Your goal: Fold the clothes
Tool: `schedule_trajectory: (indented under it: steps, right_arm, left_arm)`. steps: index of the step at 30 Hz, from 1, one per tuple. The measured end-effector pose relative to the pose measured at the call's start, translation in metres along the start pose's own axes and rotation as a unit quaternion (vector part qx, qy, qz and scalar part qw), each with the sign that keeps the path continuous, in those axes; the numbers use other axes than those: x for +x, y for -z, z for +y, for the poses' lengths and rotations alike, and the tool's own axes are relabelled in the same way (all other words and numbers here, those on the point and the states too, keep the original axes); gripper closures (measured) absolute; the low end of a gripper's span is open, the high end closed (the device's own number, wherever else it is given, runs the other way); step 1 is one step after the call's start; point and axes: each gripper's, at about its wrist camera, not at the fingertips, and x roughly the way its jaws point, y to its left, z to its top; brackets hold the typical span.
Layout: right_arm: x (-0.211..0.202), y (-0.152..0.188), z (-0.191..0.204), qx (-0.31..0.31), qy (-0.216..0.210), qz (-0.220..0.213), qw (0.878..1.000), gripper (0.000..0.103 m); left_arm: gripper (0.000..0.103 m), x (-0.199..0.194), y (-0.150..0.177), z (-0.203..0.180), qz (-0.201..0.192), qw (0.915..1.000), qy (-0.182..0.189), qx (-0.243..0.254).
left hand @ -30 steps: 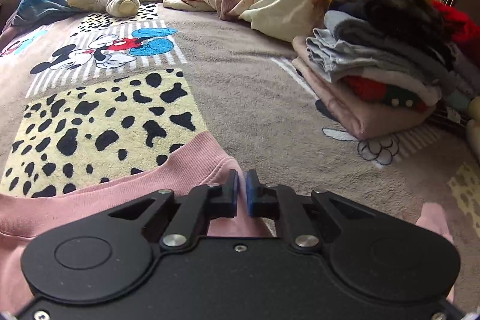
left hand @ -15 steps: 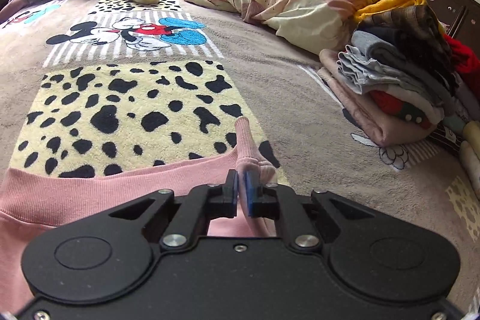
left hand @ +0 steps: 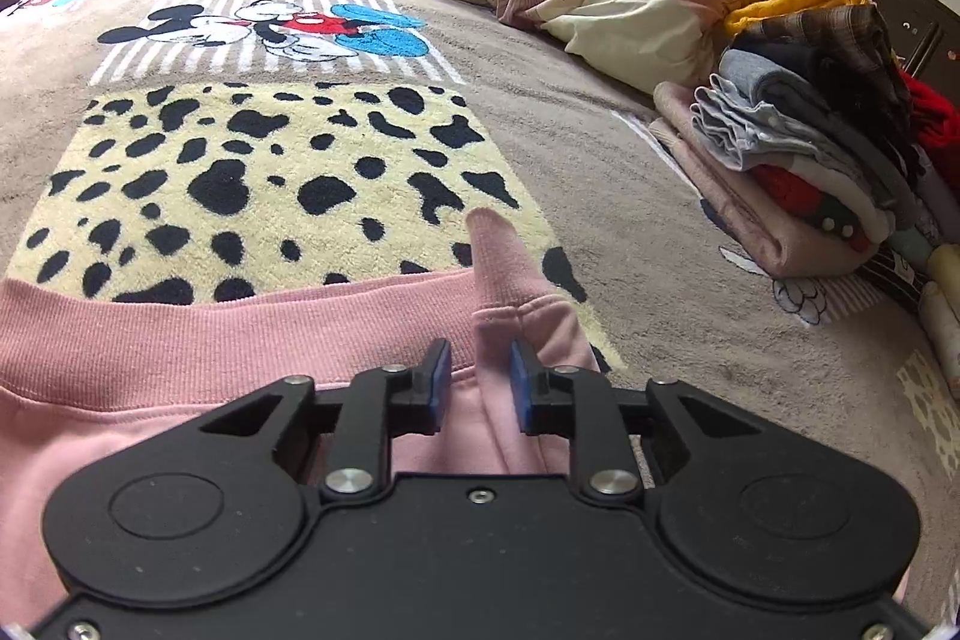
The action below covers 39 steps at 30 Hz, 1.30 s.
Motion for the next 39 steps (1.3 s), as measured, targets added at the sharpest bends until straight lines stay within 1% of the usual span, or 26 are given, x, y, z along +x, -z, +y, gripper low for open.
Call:
schedule_trajectory:
  steps: [4,7,11,13,16,18,19,21,22,23,25,27,29,32,33,34,35,36,37,39]
  right_arm:
    - [-0.003,-0.001,0.001,0.007,0.000,0.002,1.000,0.022]
    - [-0.007,-0.001,-0.009,0.037,0.002,0.009,0.999,0.022]
    - [-0.015,0.008,-0.023,0.066,0.023,0.019,0.997,0.022]
    - [-0.015,0.013,-0.030,0.080,0.034,0.025,0.996,0.022]
    - [-0.007,0.021,-0.033,0.087,0.040,0.038,0.995,0.022]
    - [-0.001,0.025,-0.034,0.090,0.037,0.040,0.994,0.022]
    - [0.002,0.026,-0.033,0.093,0.027,0.044,0.994,0.022]
    - [0.014,0.030,-0.032,0.099,-0.004,0.069,0.993,0.011]
    - [0.016,0.032,-0.028,0.088,-0.002,0.067,0.994,0.008]
    - [0.016,0.033,-0.026,0.081,0.002,0.063,0.995,0.008]
    - [0.014,0.033,-0.025,0.083,0.003,0.053,0.995,0.008]
    - [0.012,0.033,-0.025,0.084,0.008,0.044,0.995,0.011]
    - [0.012,0.034,-0.023,0.079,0.011,0.040,0.996,0.011]
    - [0.012,0.036,-0.021,0.077,0.013,0.032,0.996,0.011]
    - [0.010,0.036,-0.021,0.078,0.013,0.028,0.996,0.011]
    - [0.009,0.036,-0.021,0.078,0.010,0.025,0.997,0.011]
    - [0.008,0.036,-0.021,0.079,0.006,0.023,0.997,0.011]
    - [0.008,0.036,-0.021,0.078,0.000,0.025,0.997,0.011]
    - [0.009,0.037,-0.021,0.077,-0.006,0.029,0.997,0.011]
    - [0.009,0.037,-0.021,0.076,-0.007,0.031,0.997,0.011]
  left_arm:
    - [0.077,-0.012,0.004,-0.004,-0.006,1.0000,-0.002,0.004]
    - [0.077,-0.021,0.007,-0.008,-0.010,0.9999,-0.004,0.008]
    - [0.076,-0.035,0.012,-0.012,-0.016,0.9998,-0.002,0.010]
    - [0.076,-0.050,0.018,-0.018,-0.019,0.9998,0.004,0.009]
    - [0.076,-0.074,0.036,-0.031,-0.015,0.9995,0.017,0.023]
    - [0.076,-0.086,0.051,-0.041,-0.008,0.9991,0.023,0.034]
    - [0.076,-0.089,0.057,-0.044,-0.006,0.9990,0.020,0.038]
    - [0.076,-0.091,0.070,-0.048,0.006,0.9987,0.002,0.051]
    - [0.076,-0.092,0.076,-0.050,0.012,0.9983,-0.006,0.057]
    - [0.076,-0.090,0.080,-0.049,0.016,0.9982,-0.012,0.057]
    - [0.075,-0.088,0.083,-0.047,0.019,0.9987,-0.006,0.047]
    - [0.075,-0.084,0.076,-0.044,0.010,0.9997,-0.001,0.024]
    - [0.076,-0.079,0.067,-0.041,0.002,1.0000,0.002,-0.002]
    - [0.074,-0.059,0.060,-0.039,0.019,0.9997,-0.015,-0.007]
    - [0.079,-0.052,0.058,-0.038,0.026,0.9994,-0.022,-0.007]
    - [0.092,-0.045,0.057,-0.037,0.033,0.9990,-0.031,-0.006]
    - [0.097,-0.044,0.058,-0.038,0.034,0.9977,-0.057,0.018]
    - [0.097,-0.048,0.062,-0.035,0.030,0.9976,-0.059,0.019]
    - [0.097,-0.049,0.064,-0.031,0.028,0.9981,-0.054,0.006]
    - [0.094,-0.054,0.063,-0.031,0.019,0.9986,-0.050,-0.002]
